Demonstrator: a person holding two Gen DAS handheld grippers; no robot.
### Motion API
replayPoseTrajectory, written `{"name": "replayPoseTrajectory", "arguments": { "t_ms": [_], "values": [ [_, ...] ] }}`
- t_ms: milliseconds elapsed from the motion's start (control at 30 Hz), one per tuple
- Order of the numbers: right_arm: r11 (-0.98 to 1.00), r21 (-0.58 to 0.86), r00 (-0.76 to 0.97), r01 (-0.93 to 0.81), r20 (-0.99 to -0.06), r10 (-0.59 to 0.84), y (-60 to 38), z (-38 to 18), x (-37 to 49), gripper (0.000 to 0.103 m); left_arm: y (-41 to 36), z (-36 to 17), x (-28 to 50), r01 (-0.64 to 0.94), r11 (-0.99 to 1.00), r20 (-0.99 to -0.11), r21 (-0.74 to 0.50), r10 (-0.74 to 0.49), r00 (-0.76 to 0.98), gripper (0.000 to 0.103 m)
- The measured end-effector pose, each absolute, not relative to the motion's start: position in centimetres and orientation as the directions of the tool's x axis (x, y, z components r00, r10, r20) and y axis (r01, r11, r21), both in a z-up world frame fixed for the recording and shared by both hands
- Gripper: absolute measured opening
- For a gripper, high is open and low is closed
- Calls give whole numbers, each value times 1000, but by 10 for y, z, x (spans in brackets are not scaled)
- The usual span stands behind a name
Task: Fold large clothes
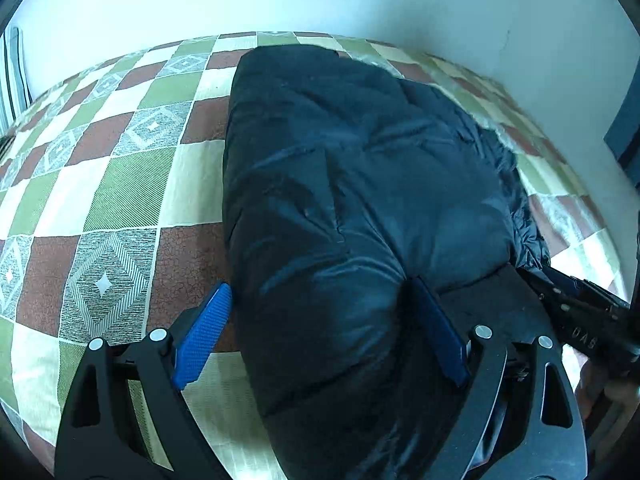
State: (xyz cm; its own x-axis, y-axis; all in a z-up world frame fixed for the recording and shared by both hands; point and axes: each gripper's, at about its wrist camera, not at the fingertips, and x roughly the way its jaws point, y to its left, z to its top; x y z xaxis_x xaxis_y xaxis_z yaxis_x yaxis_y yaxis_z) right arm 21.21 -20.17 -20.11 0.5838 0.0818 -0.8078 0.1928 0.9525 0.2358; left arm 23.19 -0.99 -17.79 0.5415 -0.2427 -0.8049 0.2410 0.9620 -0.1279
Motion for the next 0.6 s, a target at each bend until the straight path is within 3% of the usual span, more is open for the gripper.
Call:
{"name": "replayPoseTrajectory", "arguments": {
  "t_ms": [600],
  "values": [
    [962, 178, 592, 208, -806, 21, -191, -212, 212, 53, -18, -197, 231, 250, 965, -808, -73, -205, 553, 91]
  ]
}}
